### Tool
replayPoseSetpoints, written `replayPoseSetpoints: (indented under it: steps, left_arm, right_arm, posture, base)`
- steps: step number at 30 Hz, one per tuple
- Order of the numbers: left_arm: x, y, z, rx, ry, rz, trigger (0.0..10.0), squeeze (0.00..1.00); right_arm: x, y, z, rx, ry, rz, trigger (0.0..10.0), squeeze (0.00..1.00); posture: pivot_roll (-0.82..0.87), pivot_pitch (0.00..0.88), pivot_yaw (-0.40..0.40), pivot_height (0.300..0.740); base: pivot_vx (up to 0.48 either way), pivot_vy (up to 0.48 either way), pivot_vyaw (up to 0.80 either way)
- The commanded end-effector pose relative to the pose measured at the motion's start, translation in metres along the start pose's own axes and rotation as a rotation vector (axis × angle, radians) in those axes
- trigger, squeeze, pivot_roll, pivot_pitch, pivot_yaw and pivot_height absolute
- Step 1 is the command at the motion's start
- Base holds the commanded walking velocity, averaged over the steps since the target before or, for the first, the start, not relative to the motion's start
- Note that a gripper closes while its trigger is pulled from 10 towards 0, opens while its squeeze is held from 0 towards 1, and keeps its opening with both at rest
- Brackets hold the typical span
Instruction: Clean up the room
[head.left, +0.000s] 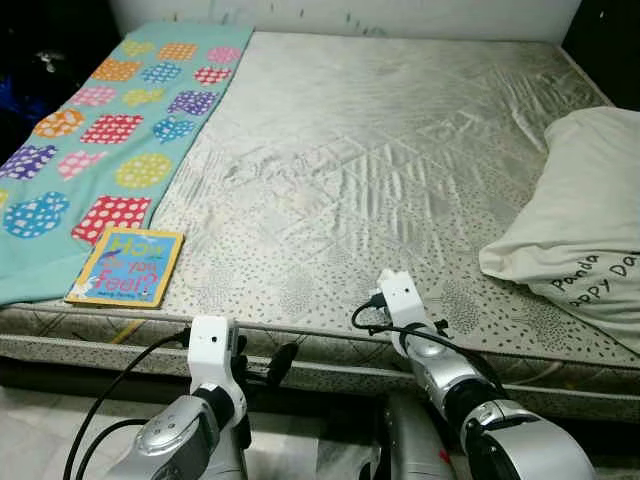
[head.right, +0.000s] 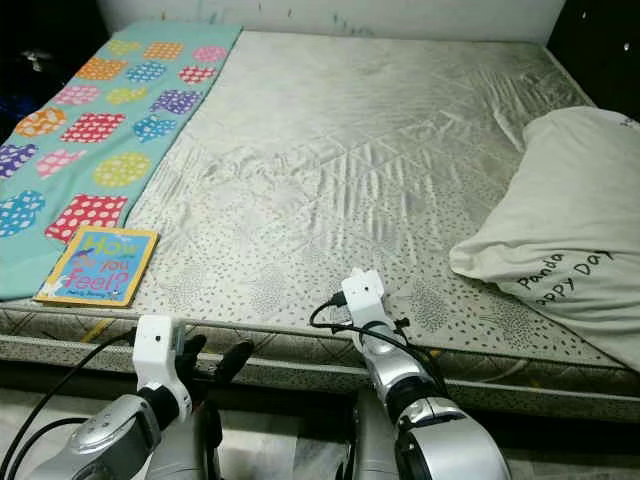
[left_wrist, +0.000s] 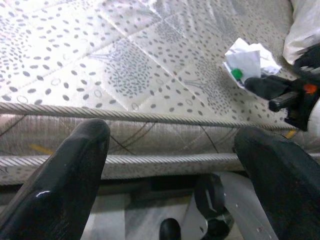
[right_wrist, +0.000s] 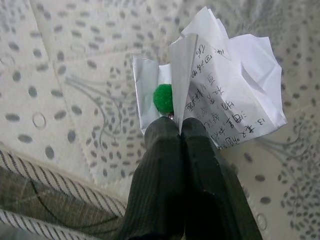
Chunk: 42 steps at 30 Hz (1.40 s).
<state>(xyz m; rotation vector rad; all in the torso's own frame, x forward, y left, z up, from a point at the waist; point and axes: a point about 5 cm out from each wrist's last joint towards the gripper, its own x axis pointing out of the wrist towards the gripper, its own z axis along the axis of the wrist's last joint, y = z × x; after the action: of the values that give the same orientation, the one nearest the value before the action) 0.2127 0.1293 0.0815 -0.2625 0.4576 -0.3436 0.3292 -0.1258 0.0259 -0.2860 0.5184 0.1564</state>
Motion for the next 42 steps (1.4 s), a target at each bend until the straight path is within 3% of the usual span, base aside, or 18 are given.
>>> replayPoseSetpoints:
  steps: [1,4,6,9,12,13,14,26,42]
  left_arm:
    - [0.003,0.004,0.001,0.021,-0.011,0.025,10.0,0.0]
    - [0.007,0.019,0.003,0.078,-0.054,0.173,10.0,0.0]
    - [0.008,0.021,0.003,0.072,-0.062,0.188,10.0,0.0]
    - [0.009,0.036,0.007,0.041,-0.122,0.316,10.0,0.0]
    - [0.009,0.042,0.009,0.027,-0.159,0.347,10.0,0.0]
    - [0.01,0.043,0.01,0.024,-0.17,0.353,10.0,0.0]
    - [0.012,0.043,0.011,0.024,-0.185,0.355,10.0,0.0]
    - [0.024,0.044,0.014,0.035,-0.214,0.325,10.0,0.0]
    - [0.026,0.044,0.012,0.041,-0.215,0.306,10.0,0.0]
  right_arm:
    - [0.001,-0.005,0.013,0.04,-0.053,-0.001,0.0,0.0]
    - [0.0,-0.013,0.022,0.104,-0.12,0.009,0.0,0.0]
    - [0.0,-0.014,0.023,0.111,-0.127,0.01,0.0,0.0]
    - [-0.006,-0.021,0.028,0.183,-0.222,0.043,0.0,0.0]
    - [-0.015,-0.025,0.027,0.223,-0.259,0.05,0.0,0.0]
    - [-0.019,-0.026,0.028,0.238,-0.277,0.058,2.6,0.0]
    - [-0.027,-0.029,0.03,0.267,-0.319,0.049,10.0,0.0]
    - [-0.055,-0.041,0.049,0.407,-0.442,-0.029,10.0,0.0]
    - [-0.059,-0.05,0.06,0.401,-0.451,-0.062,10.0,0.0]
  posture:
    - [0.06,0.0,-0.037,0.585]
    - [0.04,0.0,-0.034,0.585]
    - [0.03,0.0,-0.037,0.585]
    - [0.0,0.0,-0.04,0.585]
    - [-0.02,0.0,-0.039,0.585]
    - [-0.03,0.0,-0.036,0.585]
    - [-0.03,0.0,-0.029,0.585]
    - [-0.06,0.0,0.002,0.585]
    - [-0.06,0.0,0.004,0.685]
  base:
    - [0.0,0.0,0.0]
    - [0.0,0.0,0.0]
    - [0.0,0.0,0.0]
    - [0.0,0.0,0.0]
    - [0.0,0.0,0.0]
    - [0.0,0.0,0.0]
    - [0.0,0.0,0.0]
    - [0.0,0.0,0.0]
    - [0.0,0.0,0.0]
